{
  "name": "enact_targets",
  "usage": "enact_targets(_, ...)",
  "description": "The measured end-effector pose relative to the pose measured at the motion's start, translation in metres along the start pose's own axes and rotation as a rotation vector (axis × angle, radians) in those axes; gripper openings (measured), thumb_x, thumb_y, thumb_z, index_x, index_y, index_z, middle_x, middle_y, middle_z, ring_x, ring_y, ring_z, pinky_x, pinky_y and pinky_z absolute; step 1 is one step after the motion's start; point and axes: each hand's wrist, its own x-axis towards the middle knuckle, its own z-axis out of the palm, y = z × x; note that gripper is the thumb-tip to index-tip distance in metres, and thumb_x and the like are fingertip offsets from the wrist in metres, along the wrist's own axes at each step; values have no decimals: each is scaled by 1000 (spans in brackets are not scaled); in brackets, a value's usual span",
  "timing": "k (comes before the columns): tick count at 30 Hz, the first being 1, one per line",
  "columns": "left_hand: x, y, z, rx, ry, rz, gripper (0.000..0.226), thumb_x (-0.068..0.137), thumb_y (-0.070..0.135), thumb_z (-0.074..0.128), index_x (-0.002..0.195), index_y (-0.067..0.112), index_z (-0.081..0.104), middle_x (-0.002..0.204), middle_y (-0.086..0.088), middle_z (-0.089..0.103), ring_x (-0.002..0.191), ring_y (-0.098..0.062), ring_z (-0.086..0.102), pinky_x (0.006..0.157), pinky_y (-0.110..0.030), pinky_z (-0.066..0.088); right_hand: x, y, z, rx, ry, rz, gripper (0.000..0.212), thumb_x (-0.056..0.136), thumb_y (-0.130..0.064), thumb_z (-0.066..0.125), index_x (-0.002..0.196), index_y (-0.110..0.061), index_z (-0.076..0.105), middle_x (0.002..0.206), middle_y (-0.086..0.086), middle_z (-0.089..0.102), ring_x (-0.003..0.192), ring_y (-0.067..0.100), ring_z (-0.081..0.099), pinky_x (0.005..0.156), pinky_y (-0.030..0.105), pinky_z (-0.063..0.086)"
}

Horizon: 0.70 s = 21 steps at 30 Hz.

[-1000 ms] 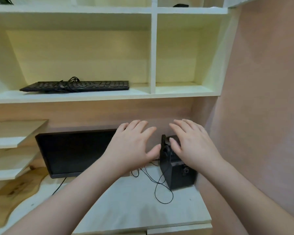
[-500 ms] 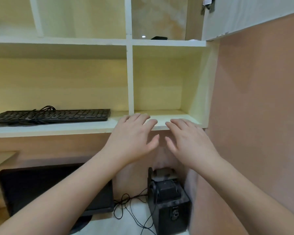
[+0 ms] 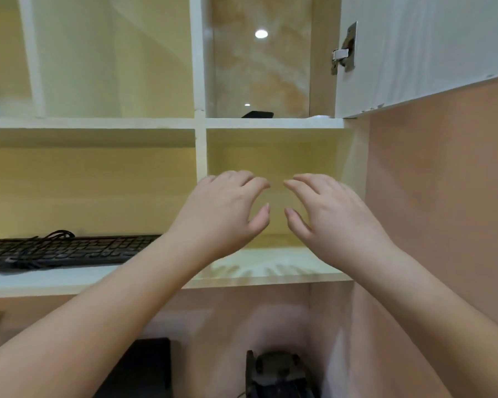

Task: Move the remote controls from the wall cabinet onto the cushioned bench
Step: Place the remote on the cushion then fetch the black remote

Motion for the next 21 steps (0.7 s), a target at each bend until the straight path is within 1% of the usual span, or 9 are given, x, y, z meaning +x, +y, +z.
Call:
enact_targets(3,17,-13,-4,-5,8,32,42,93,42,41,130,24,51,126,4,58,118,-19,51,93,-37,42,16,-3,0,-26,3,-19,43,91,-34,50,129,-14,55,129,5,57,122,24,50,98,36,38)
enact_targets(5,25,-19,-8,-11,44,57,40,94,39,43,129,23,53,124,3,59,116,-20,53,92,-37,43,28,-6,-2,-39,17,-24,42,92,-32,51,129,-14,54,130,5,57,122,24,50,98,35,37)
enact_targets(9,41,-35,-17,-65,138,81,39,93,39,43,124,20,57,120,1,62,111,-22,56,91,-40,45,58,-6,-20,-23,97,-11,39,92,-26,49,129,-14,53,129,5,57,121,25,49,99,35,35)
enact_targets(12,55,-46,-21,-90,173,88,36,94,36,47,124,20,56,121,2,62,111,-22,55,91,-37,44,82,-5,-34,-22,132,-19,39,93,-25,47,131,-15,51,129,5,56,120,25,48,99,35,35)
enact_targets(17,71,-58,-24,-120,206,71,40,93,39,44,129,24,52,124,7,58,113,-16,52,86,-31,42,122,-1,-45,9,103,10,38,98,-30,39,134,-22,47,135,-1,49,123,19,43,97,33,35)
enact_targets(21,79,-64,-22,-112,256,48,39,92,40,46,127,24,54,116,6,60,106,-17,54,82,-31,44,157,7,-45,32,30,40,36,99,-27,36,133,-24,47,132,-1,51,122,20,45,96,36,40)
